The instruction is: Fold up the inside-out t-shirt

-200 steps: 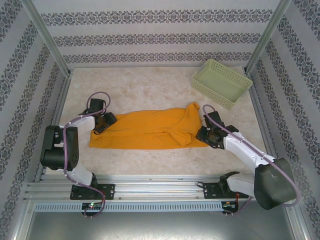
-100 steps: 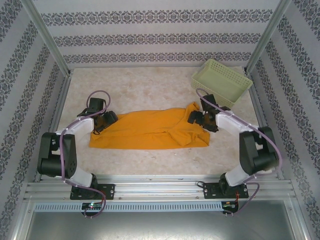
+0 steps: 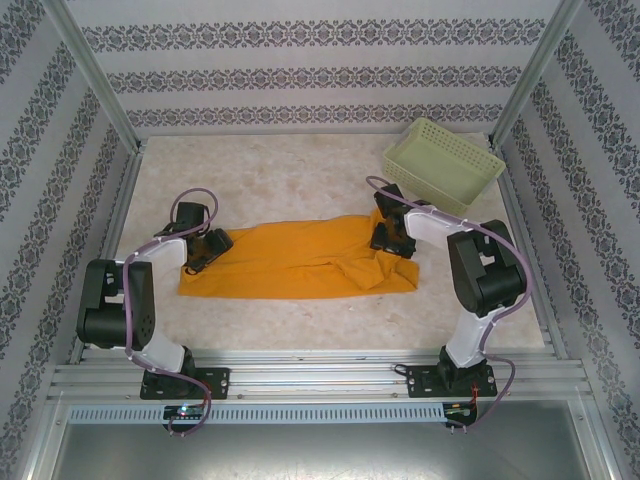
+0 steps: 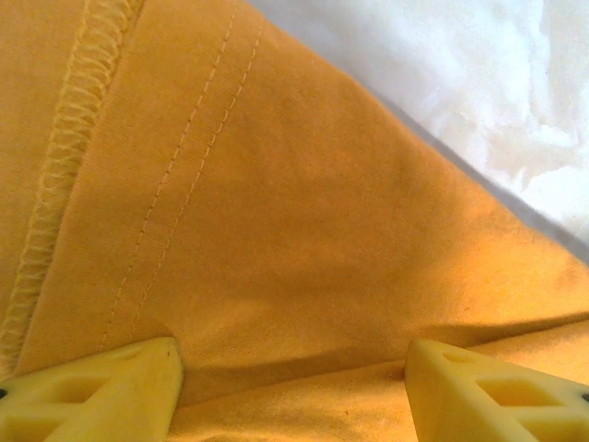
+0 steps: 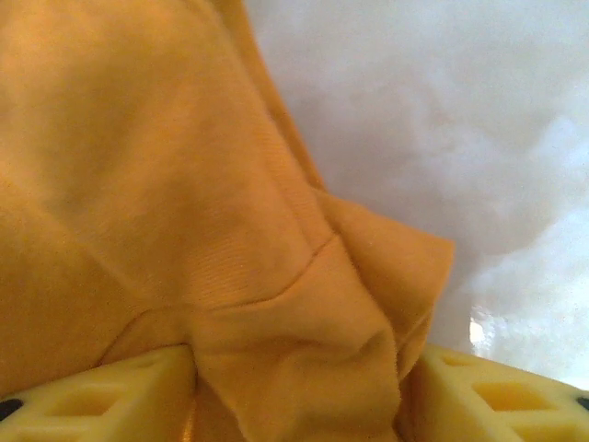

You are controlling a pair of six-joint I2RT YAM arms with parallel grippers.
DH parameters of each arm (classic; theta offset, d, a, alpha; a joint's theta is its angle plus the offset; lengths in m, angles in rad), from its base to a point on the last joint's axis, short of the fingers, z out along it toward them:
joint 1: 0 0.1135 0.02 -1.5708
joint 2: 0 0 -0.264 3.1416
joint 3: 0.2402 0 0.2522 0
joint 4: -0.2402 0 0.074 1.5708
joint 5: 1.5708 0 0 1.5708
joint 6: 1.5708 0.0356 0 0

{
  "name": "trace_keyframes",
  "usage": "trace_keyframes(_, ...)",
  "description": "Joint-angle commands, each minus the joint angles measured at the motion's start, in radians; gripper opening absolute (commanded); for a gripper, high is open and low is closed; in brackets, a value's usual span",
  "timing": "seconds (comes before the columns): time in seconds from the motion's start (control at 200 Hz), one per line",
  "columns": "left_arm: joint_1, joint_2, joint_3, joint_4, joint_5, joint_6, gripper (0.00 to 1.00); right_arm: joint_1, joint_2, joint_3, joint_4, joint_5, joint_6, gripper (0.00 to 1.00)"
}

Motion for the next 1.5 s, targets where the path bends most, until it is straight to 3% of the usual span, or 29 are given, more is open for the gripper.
trace_keyframes(0.0,0.008,0.004,-0.056,-0.012,-0.006,-0.021,0.66,0.064,0.081,-0.015,0.156,-0.193,0.034,0.50)
trace_keyframes(0.165,0.008,-0.010,-0.083,-0.005,-0.009,-0.022,0.66,0.092,0.088,0.000,0.146,-0.191,0.034,0.23)
trace_keyframes(0.35,0.007,-0.038,-0.117,-0.002,-0.003,-0.021,0.66,0.021,-0.053,-0.082,0.124,-0.100,0.006,0.00)
trace_keyframes(0.48,-0.022,-0.078,-0.149,-0.005,0.013,-0.040,0.66,-0.028,-0.220,-0.142,0.060,-0.001,-0.045,0.00)
trace_keyframes(0.669,-0.190,-0.234,-0.123,-0.093,-0.019,-0.087,0.68,-0.042,-0.393,-0.131,-0.092,0.173,-0.142,0.00)
trace_keyframes(0.904,-0.200,-0.339,-0.066,-0.173,-0.113,-0.031,0.71,0.020,-0.499,-0.002,-0.269,0.371,-0.263,0.00)
trace_keyframes(1.094,-0.200,-0.285,-0.085,-0.139,-0.077,-0.013,0.70,0.134,-0.453,0.154,-0.394,0.483,-0.314,0.00)
trace_keyframes(1.249,-0.209,-0.246,-0.121,-0.094,-0.029,-0.018,0.63,0.271,-0.343,0.301,-0.470,0.494,-0.308,0.00)
trace_keyframes(1.384,-0.214,-0.252,-0.158,-0.068,-0.018,-0.014,0.58,0.403,-0.208,0.424,-0.478,0.428,-0.250,0.00)
trace_keyframes(1.499,-0.216,-0.262,-0.196,-0.020,0.014,-0.018,0.54,0.464,-0.087,0.507,-0.438,0.291,-0.173,0.00)
